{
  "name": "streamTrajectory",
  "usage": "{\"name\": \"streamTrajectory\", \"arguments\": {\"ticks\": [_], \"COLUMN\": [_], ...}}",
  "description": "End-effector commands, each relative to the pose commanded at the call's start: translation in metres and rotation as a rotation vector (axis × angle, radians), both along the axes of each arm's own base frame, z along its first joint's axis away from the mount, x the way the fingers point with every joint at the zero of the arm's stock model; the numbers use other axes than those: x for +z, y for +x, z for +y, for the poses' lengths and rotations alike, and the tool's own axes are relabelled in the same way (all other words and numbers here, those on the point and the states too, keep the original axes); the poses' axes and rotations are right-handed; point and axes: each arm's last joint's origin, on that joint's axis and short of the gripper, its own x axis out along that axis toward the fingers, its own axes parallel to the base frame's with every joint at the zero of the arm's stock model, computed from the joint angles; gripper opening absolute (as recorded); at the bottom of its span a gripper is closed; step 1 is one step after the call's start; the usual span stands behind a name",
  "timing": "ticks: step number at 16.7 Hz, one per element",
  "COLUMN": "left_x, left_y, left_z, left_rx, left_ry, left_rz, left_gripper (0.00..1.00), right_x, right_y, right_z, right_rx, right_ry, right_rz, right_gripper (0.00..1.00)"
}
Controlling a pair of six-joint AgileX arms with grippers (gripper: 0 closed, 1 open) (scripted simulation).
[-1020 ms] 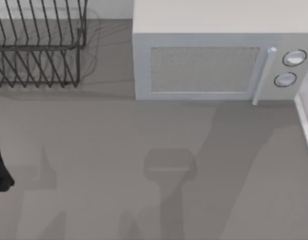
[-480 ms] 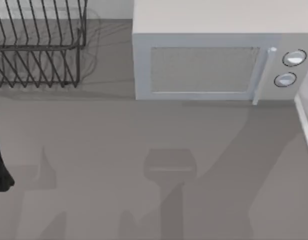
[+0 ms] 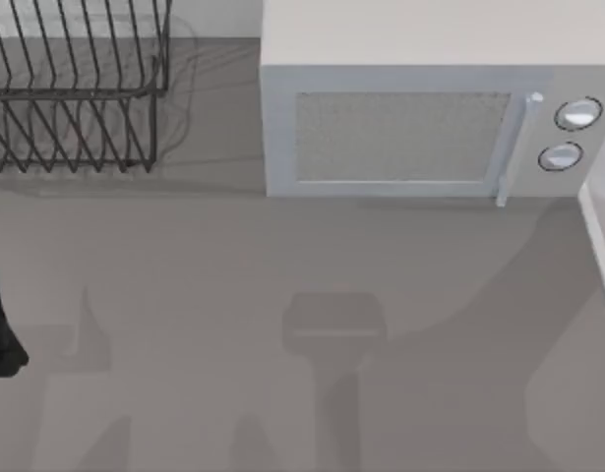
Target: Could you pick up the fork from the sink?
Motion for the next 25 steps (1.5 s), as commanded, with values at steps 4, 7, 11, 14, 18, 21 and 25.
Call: {"name": "streamTrajectory", "arguments": {"ticks": [4,7,11,14,18,21,25], "left_x": [0.000,0.000,0.000,0.000,0.000,0.000,0.000], "left_y": [0.000,0.000,0.000,0.000,0.000,0.000,0.000], "left_z": [0.000,0.000,0.000,0.000,0.000,0.000,0.000], "left_rx": [0.000,0.000,0.000,0.000,0.000,0.000,0.000], "left_ry": [0.000,0.000,0.000,0.000,0.000,0.000,0.000], "left_rz": [0.000,0.000,0.000,0.000,0.000,0.000,0.000], "left_gripper": [1.00,1.00,1.00,1.00,1.00,1.00,1.00], "right_x": [0.000,0.000,0.000,0.000,0.000,0.000,0.024], "right_y": [0.000,0.000,0.000,0.000,0.000,0.000,0.006], "right_z": [0.000,0.000,0.000,0.000,0.000,0.000,0.000], "right_rx": [0.000,0.000,0.000,0.000,0.000,0.000,-0.007], "right_ry": [0.000,0.000,0.000,0.000,0.000,0.000,-0.001], "right_rz": [0.000,0.000,0.000,0.000,0.000,0.000,-0.048], "right_gripper": [0.85,0.62,0.32,0.10,0.00,0.00,0.00]}}
